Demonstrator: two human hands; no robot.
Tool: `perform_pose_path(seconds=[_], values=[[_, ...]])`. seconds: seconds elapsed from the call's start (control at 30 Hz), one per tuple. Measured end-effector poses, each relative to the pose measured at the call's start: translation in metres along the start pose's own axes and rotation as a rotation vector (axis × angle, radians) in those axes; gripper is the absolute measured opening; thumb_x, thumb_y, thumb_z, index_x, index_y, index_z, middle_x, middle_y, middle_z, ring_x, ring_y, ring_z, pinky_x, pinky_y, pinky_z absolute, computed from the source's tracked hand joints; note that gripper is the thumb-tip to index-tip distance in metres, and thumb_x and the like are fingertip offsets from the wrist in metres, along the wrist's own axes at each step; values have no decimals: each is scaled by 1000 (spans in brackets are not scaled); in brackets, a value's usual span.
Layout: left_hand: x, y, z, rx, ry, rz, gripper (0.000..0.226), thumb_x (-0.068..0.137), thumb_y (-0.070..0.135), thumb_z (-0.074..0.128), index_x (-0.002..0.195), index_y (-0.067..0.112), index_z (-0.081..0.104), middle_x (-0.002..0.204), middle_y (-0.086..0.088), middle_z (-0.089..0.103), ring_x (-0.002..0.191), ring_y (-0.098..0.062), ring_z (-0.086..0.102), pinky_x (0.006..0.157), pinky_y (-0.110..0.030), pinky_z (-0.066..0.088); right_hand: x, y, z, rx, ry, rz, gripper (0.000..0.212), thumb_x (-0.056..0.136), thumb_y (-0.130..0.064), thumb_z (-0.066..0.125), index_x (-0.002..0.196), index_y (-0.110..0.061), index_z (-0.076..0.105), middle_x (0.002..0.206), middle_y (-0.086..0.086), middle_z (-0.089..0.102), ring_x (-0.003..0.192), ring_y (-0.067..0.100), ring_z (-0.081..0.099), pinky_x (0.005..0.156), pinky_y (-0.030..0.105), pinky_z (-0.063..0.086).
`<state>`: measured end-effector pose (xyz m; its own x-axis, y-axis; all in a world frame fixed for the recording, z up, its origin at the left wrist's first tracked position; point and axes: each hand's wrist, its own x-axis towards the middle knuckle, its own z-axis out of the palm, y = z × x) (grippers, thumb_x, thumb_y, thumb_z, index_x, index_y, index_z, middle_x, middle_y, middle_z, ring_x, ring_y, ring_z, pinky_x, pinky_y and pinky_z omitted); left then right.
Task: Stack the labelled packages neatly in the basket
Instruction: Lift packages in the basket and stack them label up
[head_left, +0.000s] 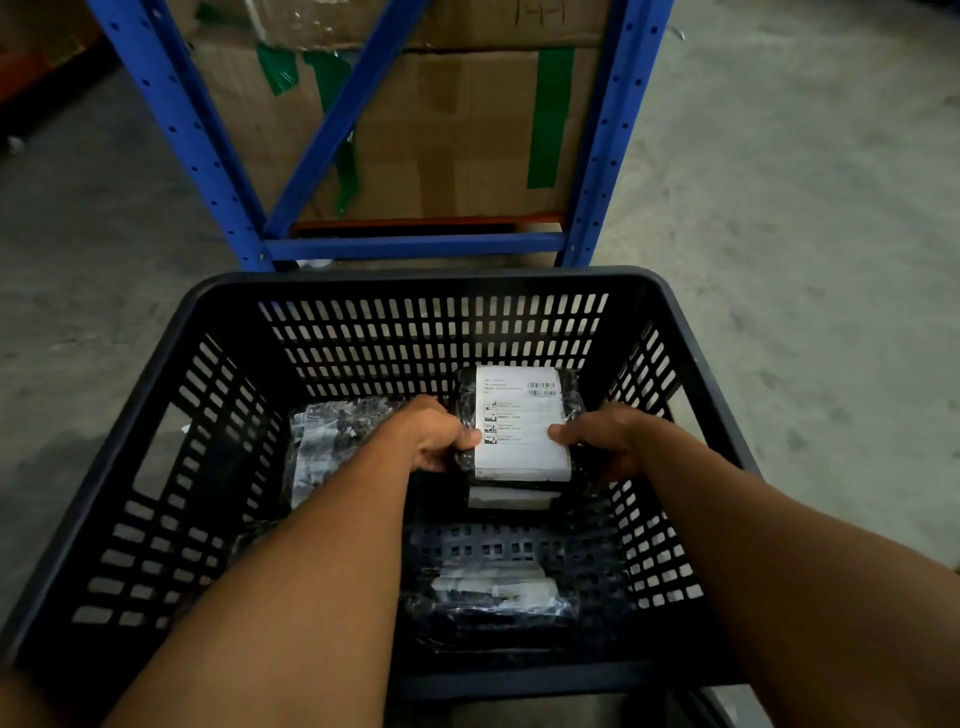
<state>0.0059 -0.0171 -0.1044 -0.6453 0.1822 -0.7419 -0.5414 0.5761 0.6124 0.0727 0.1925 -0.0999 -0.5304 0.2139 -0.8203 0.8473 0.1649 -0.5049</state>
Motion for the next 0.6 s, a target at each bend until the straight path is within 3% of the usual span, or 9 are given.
perform_pose_path(seconds=[0.1, 0.17, 0.23, 0.37, 0.5, 0.6], values=[[13, -9, 4, -28, -15, -37, 47, 82, 10, 74, 123, 2, 52, 129, -10, 61, 117, -29, 58, 92, -45, 52, 18, 7, 5, 36, 19, -9, 61, 76, -20, 79, 130, -4, 55, 129, 16, 63, 115, 39, 61, 97, 56, 51], [22, -14, 4, -85, -108, -81, 59, 82, 11, 72, 136, 8, 48, 145, -13, 50, 130, -36, 49, 97, -63, 45, 18, 6, 9, 77, 0, 1, 52, 81, -19, 73, 128, -6, 57, 126, 15, 64, 113, 38, 62, 98, 55, 51], [30, -19, 4, -190, -179, -95, 65, 82, 6, 68, 142, 10, 43, 154, -13, 39, 137, -42, 39, 92, -74, 36, 22, 8, 13, 140, -43, 18, 43, 85, -16, 66, 127, -7, 59, 123, 15, 66, 112, 38, 62, 99, 56, 49], [22, -16, 6, -252, -182, -105, 58, 86, 2, 66, 139, 6, 43, 152, -13, 40, 133, -42, 44, 90, -72, 42, 24, 11, 15, 213, -77, 51, 39, 82, -17, 63, 120, -15, 60, 120, 16, 67, 109, 42, 62, 97, 67, 43], [13, -17, 16, -230, -206, -134, 26, 93, -7, 57, 114, 1, 45, 126, -10, 50, 123, -42, 52, 96, -67, 43, 21, 10, 8, 144, -80, 62, 34, 87, -17, 59, 120, -12, 60, 122, 16, 66, 113, 41, 60, 100, 64, 44], [11, -18, 18, -203, -219, -139, 36, 92, -6, 57, 125, 0, 44, 141, -15, 49, 122, -41, 54, 96, -66, 44, 18, 12, 8, 133, -62, 47, 34, 90, -17, 56, 124, -10, 58, 123, 16, 65, 112, 40, 61, 98, 61, 46]])
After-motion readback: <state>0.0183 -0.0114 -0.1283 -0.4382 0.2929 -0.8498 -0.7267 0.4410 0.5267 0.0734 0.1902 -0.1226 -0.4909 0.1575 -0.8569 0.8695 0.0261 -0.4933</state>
